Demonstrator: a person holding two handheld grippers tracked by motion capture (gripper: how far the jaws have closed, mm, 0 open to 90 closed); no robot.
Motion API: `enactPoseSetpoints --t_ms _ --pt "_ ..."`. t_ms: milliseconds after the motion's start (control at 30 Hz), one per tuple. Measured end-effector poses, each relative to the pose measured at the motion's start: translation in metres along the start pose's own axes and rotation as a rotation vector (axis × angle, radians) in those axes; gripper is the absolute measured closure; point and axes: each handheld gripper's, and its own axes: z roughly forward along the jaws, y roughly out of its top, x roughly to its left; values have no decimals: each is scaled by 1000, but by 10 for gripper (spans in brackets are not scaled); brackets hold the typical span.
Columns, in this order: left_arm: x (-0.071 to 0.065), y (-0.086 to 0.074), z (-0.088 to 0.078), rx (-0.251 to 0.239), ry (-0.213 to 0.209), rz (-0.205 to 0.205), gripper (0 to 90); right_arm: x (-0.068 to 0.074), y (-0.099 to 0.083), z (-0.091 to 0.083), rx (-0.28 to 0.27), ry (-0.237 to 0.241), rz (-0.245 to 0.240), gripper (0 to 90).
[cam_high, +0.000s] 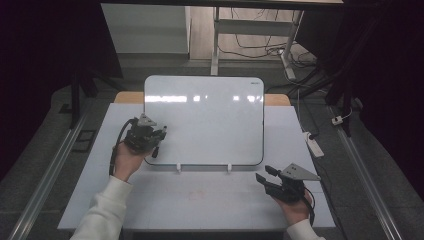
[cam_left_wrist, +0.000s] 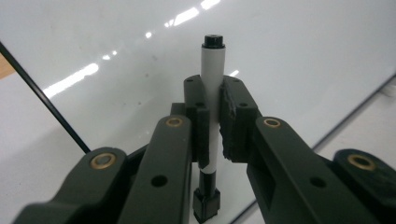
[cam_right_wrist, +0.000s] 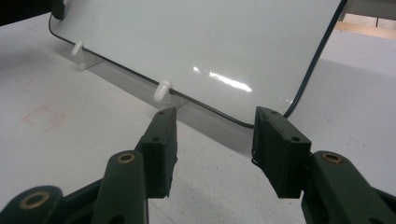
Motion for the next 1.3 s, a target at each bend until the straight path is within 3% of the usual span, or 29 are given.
enactPoseSetpoints --t_ms 100,300,500,800,900,1000,1100,1300 --pt "3 1 7 3 0 -11 811 0 -1 1 4 -2 2 496" --pt "0 4 21 29 35 19 807 -1 -3 3 14 -6 3 495" --pt "-3 6 22 27 56 48 794 -2 -3 3 15 -8 4 495" --pt "-10 7 16 -16 68 87 616 -3 -4 4 17 -10 1 490" --pt "-12 5 8 -51 48 89 529 -4 -5 4 20 -12 -3 485" --pt "-12 -2 -2 -98 -4 66 468 -6 -6 4 23 -13 -26 486" --pt "-9 -14 -12 -138 -74 29 415 -9 -7 3 20 2 -38 505" --pt "-9 -41 -30 -170 -135 -7 349 -14 -8 2 24 21 -63 462"
